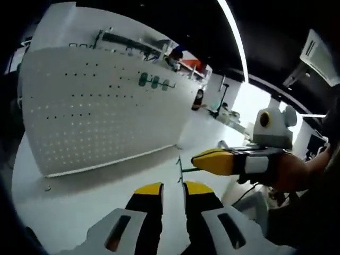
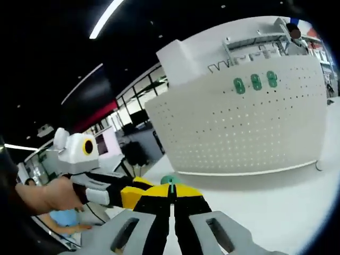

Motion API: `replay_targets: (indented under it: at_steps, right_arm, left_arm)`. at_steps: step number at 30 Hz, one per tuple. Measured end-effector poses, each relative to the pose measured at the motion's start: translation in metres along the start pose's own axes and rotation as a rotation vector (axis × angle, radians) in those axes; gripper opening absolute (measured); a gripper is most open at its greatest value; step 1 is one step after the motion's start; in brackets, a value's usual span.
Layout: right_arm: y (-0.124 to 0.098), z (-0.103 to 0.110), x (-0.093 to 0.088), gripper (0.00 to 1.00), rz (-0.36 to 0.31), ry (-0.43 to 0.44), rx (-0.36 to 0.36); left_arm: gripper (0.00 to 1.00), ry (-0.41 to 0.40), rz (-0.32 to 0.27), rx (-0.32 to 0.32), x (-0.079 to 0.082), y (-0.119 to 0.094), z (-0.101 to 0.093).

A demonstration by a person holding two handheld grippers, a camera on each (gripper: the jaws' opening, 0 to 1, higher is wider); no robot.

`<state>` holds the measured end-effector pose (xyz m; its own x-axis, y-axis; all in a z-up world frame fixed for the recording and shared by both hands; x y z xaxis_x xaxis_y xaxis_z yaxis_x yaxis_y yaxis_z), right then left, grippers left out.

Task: Insert the hook assembly into the mounting plate slot until the hook locks in place.

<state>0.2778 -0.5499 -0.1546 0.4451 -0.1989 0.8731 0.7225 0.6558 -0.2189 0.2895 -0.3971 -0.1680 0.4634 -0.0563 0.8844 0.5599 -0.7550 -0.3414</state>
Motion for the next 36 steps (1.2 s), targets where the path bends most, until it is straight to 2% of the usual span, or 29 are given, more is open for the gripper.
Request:
replay_targets:
  at_steps: [2, 8, 9, 12, 18, 22, 25, 29, 34, 36]
  right_arm:
    - [0.001, 0.003, 0.001, 0.0, -0.002, -0.022, 0.003]
    - [0.002, 0.0, 0.002, 0.0, -0.013, -0.023, -0.008]
    - [0.003, 0.002, 0.003, 0.0, -0.015, -0.003, 0.002]
    - [0.004, 0.009, 0.004, 0.0, -0.016, -0.02, 0.014]
    - [0.006, 0.02, 0.002, 0.0, -0.007, -0.031, 0.042]
    - [0.006, 0.022, 0.002, 0.0, -0.011, -0.031, 0.051]
    - [0.006, 0.023, 0.004, 0.0, -0.018, -0.025, 0.051]
    - [0.006, 0.023, 0.005, 0.0, -0.014, -0.026, 0.055]
    - [0.008, 0.029, 0.006, 0.0, 0.0, -0.05, 0.069]
    - [0.008, 0.03, 0.007, 0.0, 0.005, -0.085, 0.073]
  left_arm:
    - [0.14, 0.011, -0.002, 0.011, 0.0, -0.001, 0.003]
    - [0.22, -0.021, -0.013, -0.014, 0.001, 0.0, 0.0]
    - [0.21, -0.024, -0.006, -0.015, 0.0, 0.0, -0.001]
    - [0.19, -0.023, 0.005, -0.023, -0.002, 0.003, -0.003]
    - [0.16, -0.022, -0.017, -0.016, 0.002, 0.003, -0.003]
    - [0.11, -0.011, -0.012, -0.014, 0.002, 0.002, -0.002]
    - [0.1, -0.028, -0.012, -0.045, 0.001, 0.002, -0.004]
    - [0.06, 0.002, -0.017, -0.023, 0.002, 0.001, -0.001]
    - [0.04, -0.003, -0.01, -0.033, 0.002, 0.001, 0.0]
    - [0.03, -0.007, -0.019, -0.032, 0.003, -0.001, 0.0]
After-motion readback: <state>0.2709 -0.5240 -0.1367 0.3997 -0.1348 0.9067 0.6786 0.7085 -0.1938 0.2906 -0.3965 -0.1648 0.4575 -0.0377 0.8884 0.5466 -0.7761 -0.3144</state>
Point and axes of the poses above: the point that each gripper's makers call its tool centre point, and the gripper's own axes: y roughly forward along the fingers, z roughly to its left, x roughly out of its top, the point moved 9 cm from there along -y, roughly backward along the fingers, and after that the axes turned 5 degrees about y, right-handed, at the moved point
